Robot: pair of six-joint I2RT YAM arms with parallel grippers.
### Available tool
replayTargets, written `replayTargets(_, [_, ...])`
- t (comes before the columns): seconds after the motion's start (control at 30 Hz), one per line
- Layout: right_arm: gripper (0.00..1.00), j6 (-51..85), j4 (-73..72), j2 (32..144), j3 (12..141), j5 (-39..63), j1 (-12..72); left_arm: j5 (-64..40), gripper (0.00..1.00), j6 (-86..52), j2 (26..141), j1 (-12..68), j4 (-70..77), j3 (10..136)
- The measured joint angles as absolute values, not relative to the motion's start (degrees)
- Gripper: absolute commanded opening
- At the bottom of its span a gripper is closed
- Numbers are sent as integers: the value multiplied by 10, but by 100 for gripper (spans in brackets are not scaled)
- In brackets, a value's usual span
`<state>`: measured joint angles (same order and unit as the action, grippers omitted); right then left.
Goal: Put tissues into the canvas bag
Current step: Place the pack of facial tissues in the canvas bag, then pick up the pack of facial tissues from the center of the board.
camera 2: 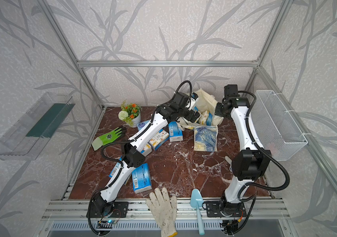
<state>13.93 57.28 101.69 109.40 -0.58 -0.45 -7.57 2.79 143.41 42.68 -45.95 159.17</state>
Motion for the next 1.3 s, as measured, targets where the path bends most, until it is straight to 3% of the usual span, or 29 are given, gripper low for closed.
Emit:
replayTargets(0.23, [0, 139, 575, 1020, 1099, -6, -5, -84, 93, 83, 1300, 412, -595, 1559])
replayTargets(0.47, [0, 139, 577, 1020, 1099, -5, -6, -92, 94, 123, 1048, 346, -683, 1283])
replayTargets(0.67, [0, 139, 579, 1021, 1103, -1, -6, -105, 95, 234, 936, 301, -743, 1033])
replayTargets(0.9, [0, 139, 588, 1026, 1118, -1, -8, -81, 97, 411, 751, 304, -743, 768])
replayTargets(1.3, [0, 146, 595, 1028, 1118, -5, -9, -87, 99, 653, 579, 306, -625, 519])
